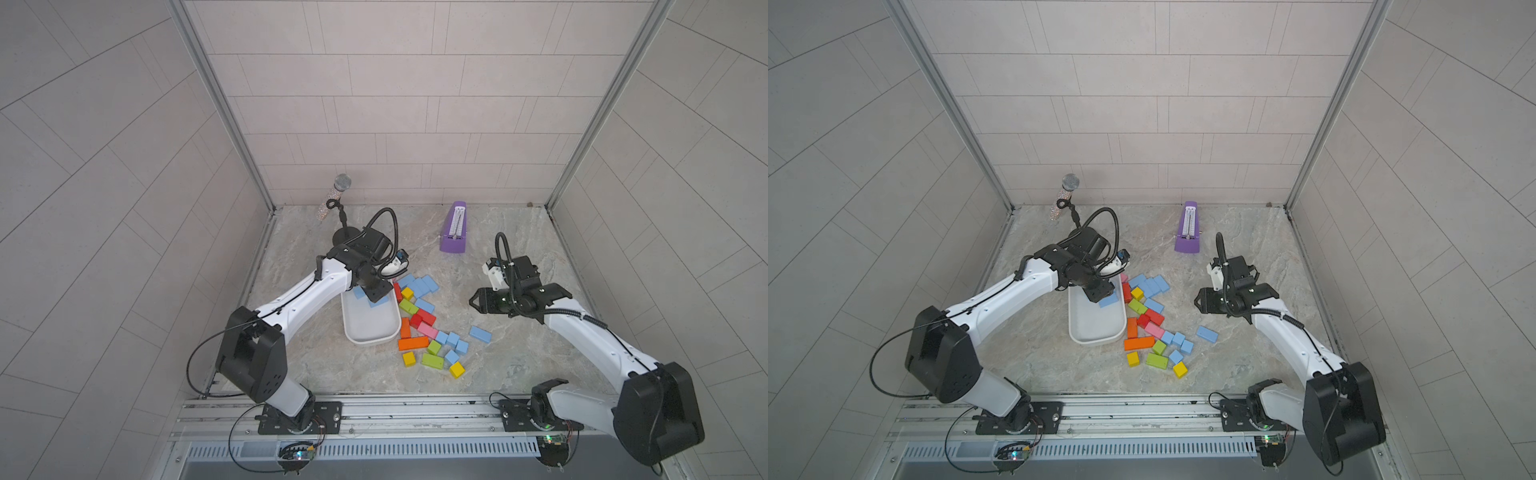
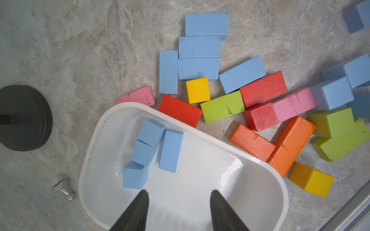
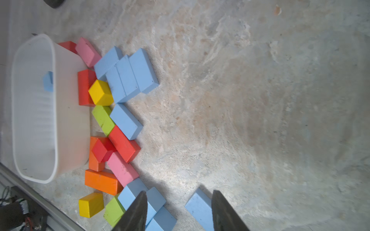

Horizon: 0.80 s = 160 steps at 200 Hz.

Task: Pick out the blue building blocks
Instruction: Place the building block in the storage box, then pick up the building block from the center of the board.

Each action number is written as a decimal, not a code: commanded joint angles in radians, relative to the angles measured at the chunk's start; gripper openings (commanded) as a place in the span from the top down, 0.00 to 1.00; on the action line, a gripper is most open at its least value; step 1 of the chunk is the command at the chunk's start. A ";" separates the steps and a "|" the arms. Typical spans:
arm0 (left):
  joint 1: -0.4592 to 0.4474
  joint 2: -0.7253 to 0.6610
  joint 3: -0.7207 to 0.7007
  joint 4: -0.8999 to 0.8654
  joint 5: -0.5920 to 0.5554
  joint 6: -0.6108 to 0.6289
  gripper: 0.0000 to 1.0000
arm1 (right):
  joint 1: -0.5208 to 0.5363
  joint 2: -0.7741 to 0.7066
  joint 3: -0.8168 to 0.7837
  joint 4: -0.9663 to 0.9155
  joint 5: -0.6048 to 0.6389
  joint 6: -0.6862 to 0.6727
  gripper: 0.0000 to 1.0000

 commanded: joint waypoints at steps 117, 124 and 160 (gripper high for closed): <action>0.137 -0.156 -0.125 0.073 0.128 -0.092 0.44 | 0.288 0.469 0.228 -0.379 0.351 -0.047 0.39; 0.140 -0.156 -0.129 0.075 0.134 -0.094 0.44 | 0.288 0.475 0.228 -0.378 0.353 -0.043 0.39; 0.149 -0.149 -0.138 0.086 0.172 -0.099 0.44 | 0.282 0.511 0.224 -0.371 0.339 -0.039 0.41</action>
